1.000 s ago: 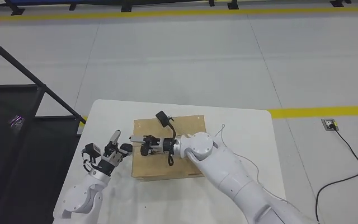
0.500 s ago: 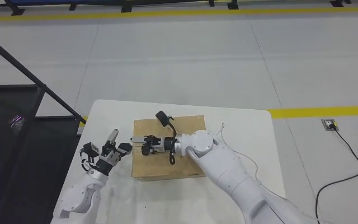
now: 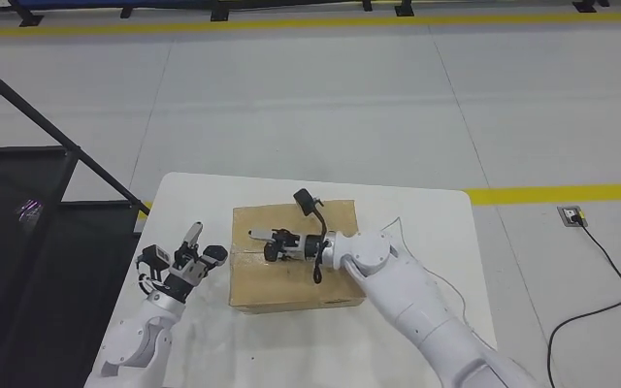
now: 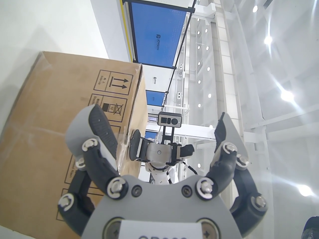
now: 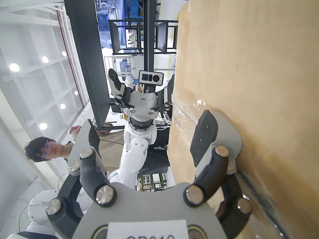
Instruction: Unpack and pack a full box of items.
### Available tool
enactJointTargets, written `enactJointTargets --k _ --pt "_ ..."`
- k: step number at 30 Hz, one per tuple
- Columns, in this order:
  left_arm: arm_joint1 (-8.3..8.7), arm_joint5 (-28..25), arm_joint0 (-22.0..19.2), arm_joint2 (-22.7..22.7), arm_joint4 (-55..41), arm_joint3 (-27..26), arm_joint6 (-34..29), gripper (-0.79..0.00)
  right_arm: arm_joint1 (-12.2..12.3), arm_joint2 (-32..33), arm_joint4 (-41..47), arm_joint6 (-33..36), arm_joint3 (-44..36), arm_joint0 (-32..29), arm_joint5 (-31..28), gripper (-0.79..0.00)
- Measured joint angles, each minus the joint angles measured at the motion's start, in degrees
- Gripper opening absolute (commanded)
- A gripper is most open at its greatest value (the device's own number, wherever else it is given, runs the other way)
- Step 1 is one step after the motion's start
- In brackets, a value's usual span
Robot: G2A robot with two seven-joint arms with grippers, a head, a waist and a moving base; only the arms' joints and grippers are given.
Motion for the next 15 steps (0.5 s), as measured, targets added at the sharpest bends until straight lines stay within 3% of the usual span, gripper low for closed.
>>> enactJointTargets --k 7,15 --pt "0.09 -0.2 -0.1 -0.2 -0.6 -0.2 -0.1 0.0 4.3 6.9 -5.7 -1.6 -13.3 -6.9 5.6 0.0" --pt "0.26 -0.3 -0.1 -1.0 -1.5 -0.7 -0.5 0.0 8.4 15.2 -13.8 -4.4 -30.8 -17.2 16.7 0.0"
